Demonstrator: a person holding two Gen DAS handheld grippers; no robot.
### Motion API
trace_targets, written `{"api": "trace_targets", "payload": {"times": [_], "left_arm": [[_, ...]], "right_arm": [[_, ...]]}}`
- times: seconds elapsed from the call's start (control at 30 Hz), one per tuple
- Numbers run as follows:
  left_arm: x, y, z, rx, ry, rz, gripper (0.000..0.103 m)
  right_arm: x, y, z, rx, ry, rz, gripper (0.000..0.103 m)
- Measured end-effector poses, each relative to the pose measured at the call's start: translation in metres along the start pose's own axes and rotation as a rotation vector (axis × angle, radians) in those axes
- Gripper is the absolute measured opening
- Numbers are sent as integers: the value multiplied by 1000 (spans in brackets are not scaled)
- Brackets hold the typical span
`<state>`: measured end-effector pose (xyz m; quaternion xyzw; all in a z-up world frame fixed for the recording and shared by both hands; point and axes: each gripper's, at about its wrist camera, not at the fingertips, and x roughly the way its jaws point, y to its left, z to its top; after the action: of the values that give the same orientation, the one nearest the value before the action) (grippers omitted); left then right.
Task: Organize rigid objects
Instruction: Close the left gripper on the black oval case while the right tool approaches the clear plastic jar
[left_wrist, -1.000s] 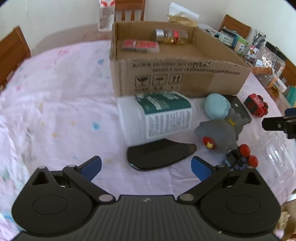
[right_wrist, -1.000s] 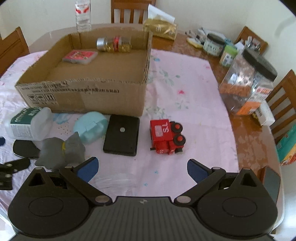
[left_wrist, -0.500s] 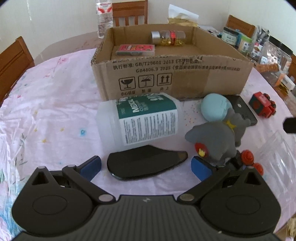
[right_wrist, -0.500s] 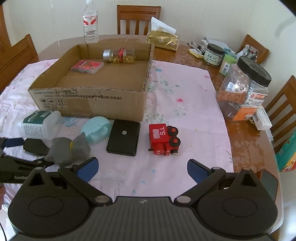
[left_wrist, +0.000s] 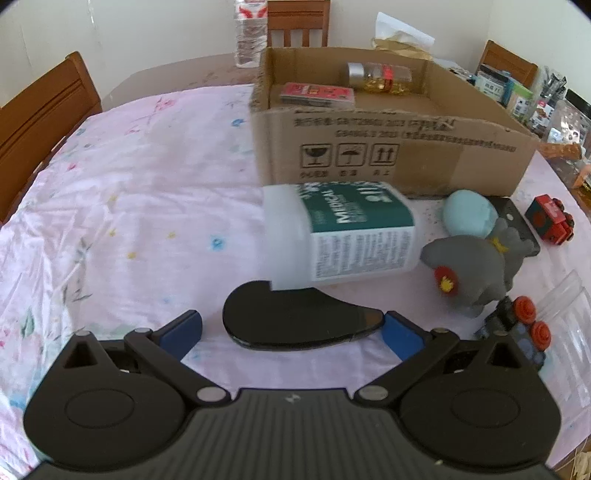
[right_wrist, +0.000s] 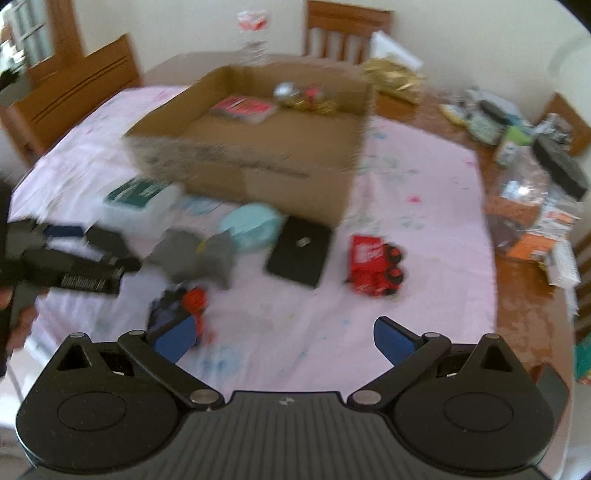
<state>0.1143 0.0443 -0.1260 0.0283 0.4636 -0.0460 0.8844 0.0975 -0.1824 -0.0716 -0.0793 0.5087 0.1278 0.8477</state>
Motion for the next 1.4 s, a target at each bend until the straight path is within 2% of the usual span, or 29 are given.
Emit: {"api": "trace_targets", "payload": {"times": [0.2, 0.37, 0.53, 0.7, 0.77, 0.97, 1.07, 1.17, 1.4], "left_arm": [[-2, 6, -1, 2, 14, 0, 103], [-3, 8, 0, 8, 18, -3, 103], [-2, 9, 1, 21, 23, -12, 103], [-1, 9, 1, 30, 21, -18, 103], [-1, 9, 2, 33, 20, -20, 103], [-1, 10, 2, 59, 23, -50, 100], [0, 9, 3, 96, 18, -73, 99], [-1, 9, 6, 118, 13, -90, 90], [-1, 10, 5, 132, 15, -97, 90]], "right_arm": [[13, 8, -24, -55, 103, 18, 103], [13, -7, -33, -25, 131, -11, 103], [13, -27, -35, 21, 126, -72, 103], [19, -45, -30, 115, 93, -146, 103], [21, -50, -27, 154, 83, -151, 103], [19, -44, -21, 159, 78, -95, 103], [18, -37, -18, 167, 72, -27, 103], [19, -30, -12, 184, 64, -6, 103], [29, -19, 7, 272, 51, 48, 103]]}}
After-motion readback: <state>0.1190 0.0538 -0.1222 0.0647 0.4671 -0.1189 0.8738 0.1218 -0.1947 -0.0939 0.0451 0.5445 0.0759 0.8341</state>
